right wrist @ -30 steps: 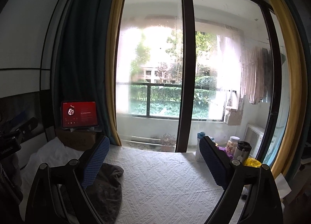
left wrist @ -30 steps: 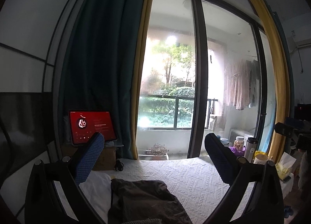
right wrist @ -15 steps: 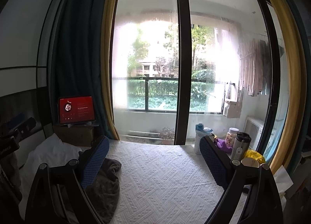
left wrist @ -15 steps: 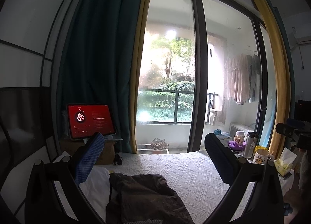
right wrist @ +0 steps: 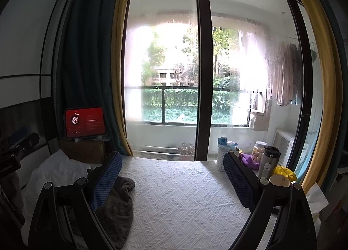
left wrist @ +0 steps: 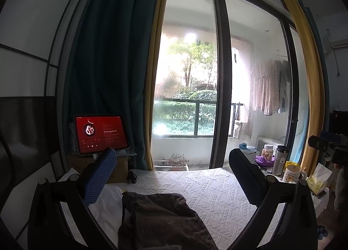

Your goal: Fold small clothes

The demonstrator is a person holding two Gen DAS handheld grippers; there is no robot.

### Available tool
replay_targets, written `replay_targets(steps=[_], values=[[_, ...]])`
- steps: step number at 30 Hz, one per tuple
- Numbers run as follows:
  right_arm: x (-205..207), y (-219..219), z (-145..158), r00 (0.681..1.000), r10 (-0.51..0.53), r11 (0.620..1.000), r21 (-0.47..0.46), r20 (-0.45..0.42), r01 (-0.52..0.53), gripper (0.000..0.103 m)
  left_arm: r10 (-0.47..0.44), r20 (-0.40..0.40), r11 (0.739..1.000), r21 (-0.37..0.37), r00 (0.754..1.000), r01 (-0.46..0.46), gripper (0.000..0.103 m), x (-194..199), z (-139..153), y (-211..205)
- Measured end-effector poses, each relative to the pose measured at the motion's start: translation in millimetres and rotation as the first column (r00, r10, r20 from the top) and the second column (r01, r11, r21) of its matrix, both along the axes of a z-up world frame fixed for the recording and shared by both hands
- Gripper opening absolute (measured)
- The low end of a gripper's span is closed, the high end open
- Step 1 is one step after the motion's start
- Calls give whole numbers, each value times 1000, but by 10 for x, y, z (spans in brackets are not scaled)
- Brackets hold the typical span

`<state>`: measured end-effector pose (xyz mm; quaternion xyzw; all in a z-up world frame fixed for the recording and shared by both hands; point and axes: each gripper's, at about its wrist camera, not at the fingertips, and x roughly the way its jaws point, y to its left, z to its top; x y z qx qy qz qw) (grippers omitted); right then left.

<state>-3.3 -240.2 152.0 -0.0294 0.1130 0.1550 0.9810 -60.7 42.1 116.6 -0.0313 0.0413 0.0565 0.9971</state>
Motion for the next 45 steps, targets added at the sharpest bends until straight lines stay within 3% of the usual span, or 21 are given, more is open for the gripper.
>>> replay_targets(steps=[45], values=[[40, -28, -60, 1000, -6, 1000, -7, -23, 6, 95, -29, -28, 1000, 12, 999, 29, 102, 22, -82, -38]])
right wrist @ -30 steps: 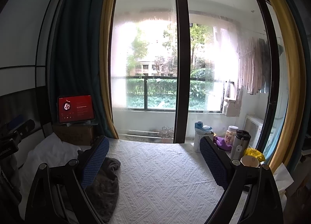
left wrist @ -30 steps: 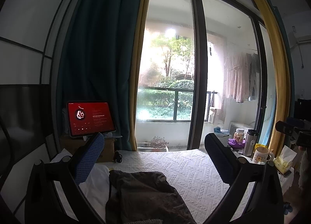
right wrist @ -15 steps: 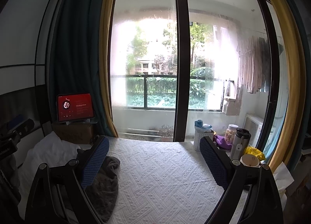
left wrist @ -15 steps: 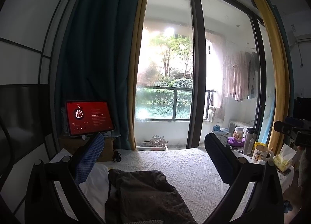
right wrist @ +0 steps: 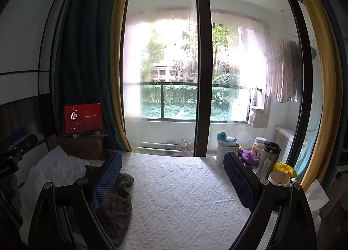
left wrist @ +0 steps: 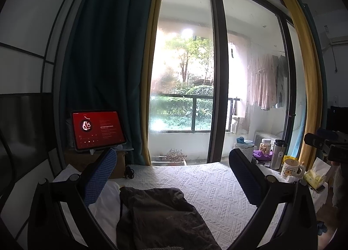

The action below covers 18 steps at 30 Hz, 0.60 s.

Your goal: Fold small clothes

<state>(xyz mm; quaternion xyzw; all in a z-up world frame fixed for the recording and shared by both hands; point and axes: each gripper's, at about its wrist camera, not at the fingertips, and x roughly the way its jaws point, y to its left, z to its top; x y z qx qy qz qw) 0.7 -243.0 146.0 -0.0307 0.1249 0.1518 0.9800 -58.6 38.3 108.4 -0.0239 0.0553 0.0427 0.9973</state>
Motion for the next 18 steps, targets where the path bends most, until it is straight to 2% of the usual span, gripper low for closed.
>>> replay_targets(steps=[18], values=[[24, -15, -28, 1000, 5, 1000, -6, -6, -5, 95, -7, -7, 1000, 7, 1000, 7, 102, 4, 3, -22]])
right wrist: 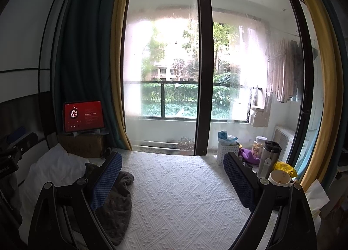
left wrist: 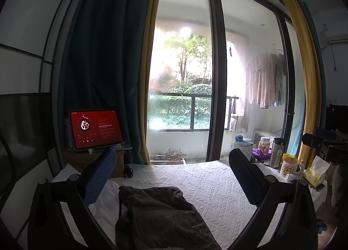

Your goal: Fold small clothes

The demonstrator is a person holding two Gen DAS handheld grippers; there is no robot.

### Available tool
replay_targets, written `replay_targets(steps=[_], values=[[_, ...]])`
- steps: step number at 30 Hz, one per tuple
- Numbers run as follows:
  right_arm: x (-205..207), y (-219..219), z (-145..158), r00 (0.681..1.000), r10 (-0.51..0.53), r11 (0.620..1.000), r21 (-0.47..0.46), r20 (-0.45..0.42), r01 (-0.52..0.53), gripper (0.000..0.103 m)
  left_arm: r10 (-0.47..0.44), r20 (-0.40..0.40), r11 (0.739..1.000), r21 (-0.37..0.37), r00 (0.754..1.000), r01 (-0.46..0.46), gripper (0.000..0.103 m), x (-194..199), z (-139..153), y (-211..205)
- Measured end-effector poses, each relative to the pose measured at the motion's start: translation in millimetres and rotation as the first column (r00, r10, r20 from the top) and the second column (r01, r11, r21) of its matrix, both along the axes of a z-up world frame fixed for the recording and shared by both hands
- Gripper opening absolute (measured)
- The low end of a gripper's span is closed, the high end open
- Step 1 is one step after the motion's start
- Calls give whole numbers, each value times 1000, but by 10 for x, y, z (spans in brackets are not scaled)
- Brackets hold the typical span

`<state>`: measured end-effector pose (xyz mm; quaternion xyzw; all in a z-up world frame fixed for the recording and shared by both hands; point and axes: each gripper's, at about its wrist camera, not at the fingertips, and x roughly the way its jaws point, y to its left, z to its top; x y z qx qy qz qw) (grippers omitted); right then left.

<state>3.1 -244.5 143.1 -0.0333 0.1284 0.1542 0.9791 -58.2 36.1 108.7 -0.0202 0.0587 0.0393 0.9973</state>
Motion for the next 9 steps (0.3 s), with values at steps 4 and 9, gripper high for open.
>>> replay_targets(steps=[4, 9], values=[[16, -10, -15, 1000, 1, 1000, -3, -3, -1, 95, -4, -1, 1000, 0, 1000, 4, 102, -7, -11, -9], [52, 11, -39, 1000, 0, 1000, -10, -9, 0, 95, -22, -11, 1000, 15, 1000, 22, 102, 28, -43, -9]])
